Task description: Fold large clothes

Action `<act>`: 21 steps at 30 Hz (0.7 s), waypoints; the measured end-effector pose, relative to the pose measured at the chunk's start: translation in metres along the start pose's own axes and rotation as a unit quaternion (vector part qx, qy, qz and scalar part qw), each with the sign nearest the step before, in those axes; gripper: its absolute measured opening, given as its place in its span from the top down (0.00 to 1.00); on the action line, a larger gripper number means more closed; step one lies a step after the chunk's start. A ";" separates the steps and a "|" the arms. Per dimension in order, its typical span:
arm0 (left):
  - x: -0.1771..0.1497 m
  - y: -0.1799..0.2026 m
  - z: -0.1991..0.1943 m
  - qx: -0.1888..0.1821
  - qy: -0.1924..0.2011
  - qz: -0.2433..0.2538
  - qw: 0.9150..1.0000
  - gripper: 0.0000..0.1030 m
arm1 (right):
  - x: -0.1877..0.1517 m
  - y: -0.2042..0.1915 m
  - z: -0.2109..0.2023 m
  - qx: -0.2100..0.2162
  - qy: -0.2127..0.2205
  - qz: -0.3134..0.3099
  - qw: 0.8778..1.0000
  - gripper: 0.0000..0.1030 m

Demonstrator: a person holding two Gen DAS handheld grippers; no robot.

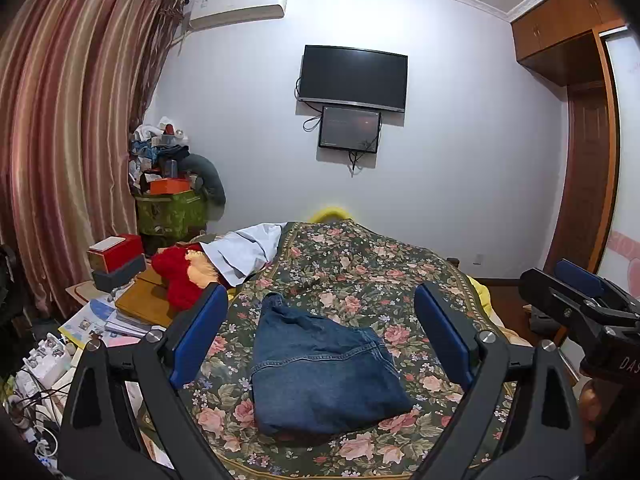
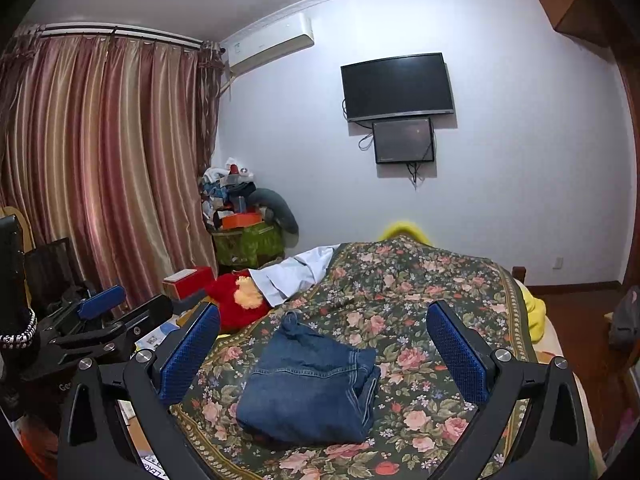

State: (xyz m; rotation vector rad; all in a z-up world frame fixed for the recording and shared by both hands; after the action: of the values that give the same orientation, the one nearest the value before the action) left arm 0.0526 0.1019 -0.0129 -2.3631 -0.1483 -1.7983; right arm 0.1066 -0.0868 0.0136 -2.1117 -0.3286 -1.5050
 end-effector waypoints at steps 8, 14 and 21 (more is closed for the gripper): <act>-0.001 0.000 0.002 -0.008 0.000 0.001 1.000 0.08 | 0.000 0.000 0.000 -0.001 0.001 0.001 1.000 0.00; 0.000 0.000 0.003 -0.016 -0.001 0.000 1.000 0.08 | 0.001 0.000 0.000 -0.001 0.002 0.000 1.000 0.00; 0.000 0.001 0.005 -0.026 -0.004 0.003 1.000 0.08 | 0.001 0.000 0.000 -0.003 0.003 0.002 1.000 0.00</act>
State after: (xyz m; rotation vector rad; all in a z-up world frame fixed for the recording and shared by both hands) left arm 0.0570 0.1022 -0.0140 -2.4036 -0.0961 -1.8131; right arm 0.1067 -0.0874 0.0147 -2.1104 -0.3190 -1.5123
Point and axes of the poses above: each gripper's, at about its wrist camera, not at the fingertips, and z roughly the way its jaws point, y to its right, x to its top, the point moved 3 cm from there along z, roughly the way its jaws point, and after that the axes turned 11 degrees about z, right-handed, at the moved point
